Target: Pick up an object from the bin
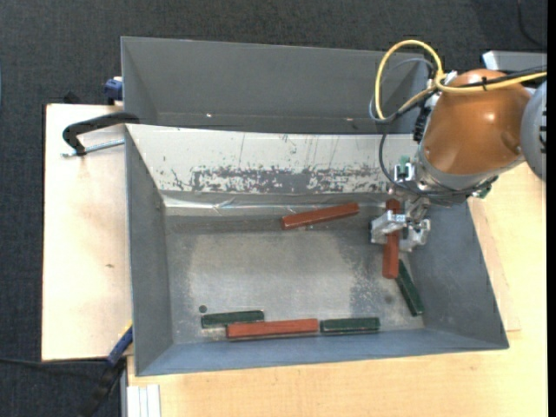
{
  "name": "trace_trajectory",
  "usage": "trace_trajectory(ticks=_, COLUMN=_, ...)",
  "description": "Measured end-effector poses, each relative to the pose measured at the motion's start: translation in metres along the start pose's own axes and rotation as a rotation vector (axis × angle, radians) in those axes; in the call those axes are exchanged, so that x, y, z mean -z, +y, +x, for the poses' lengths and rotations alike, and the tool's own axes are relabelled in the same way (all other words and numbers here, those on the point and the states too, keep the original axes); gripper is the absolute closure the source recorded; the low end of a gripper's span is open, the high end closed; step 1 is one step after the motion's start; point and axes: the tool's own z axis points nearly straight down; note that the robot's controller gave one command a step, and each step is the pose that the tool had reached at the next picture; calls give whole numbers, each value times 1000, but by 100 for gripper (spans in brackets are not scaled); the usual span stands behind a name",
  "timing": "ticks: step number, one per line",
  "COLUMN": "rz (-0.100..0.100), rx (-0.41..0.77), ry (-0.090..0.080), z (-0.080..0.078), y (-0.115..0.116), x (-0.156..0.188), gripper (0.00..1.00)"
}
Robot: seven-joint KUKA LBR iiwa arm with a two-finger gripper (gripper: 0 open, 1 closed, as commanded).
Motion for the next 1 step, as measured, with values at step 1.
trace_trajectory(ticks=1, rz=8, rx=-1, ry=0, z=0, y=-2, x=19, gripper=100)
